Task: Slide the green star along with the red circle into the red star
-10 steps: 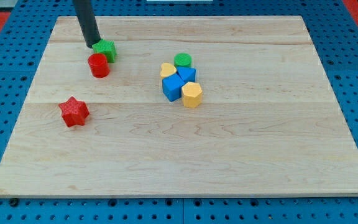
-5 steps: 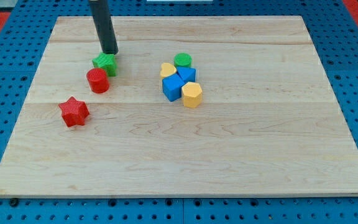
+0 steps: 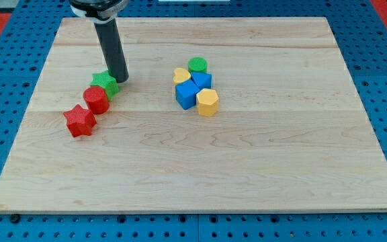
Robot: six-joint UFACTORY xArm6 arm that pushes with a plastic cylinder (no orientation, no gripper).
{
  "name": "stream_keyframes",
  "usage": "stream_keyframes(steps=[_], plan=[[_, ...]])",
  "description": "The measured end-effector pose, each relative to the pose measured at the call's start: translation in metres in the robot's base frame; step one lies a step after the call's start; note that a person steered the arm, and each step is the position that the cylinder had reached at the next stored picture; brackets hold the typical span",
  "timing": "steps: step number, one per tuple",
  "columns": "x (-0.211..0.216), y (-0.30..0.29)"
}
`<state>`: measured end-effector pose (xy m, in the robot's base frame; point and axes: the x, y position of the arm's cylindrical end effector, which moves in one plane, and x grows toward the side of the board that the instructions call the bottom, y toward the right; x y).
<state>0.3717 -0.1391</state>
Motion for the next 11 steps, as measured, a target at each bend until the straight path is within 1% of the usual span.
stream_keyframes(steps=[5,6,7,8,10,11], plan=[[0.006,-0.023],[0.006,-0.042],[0.011,-0.042],[0.042,-0.018],[0.073,-0.015],[0.075,-0.015]])
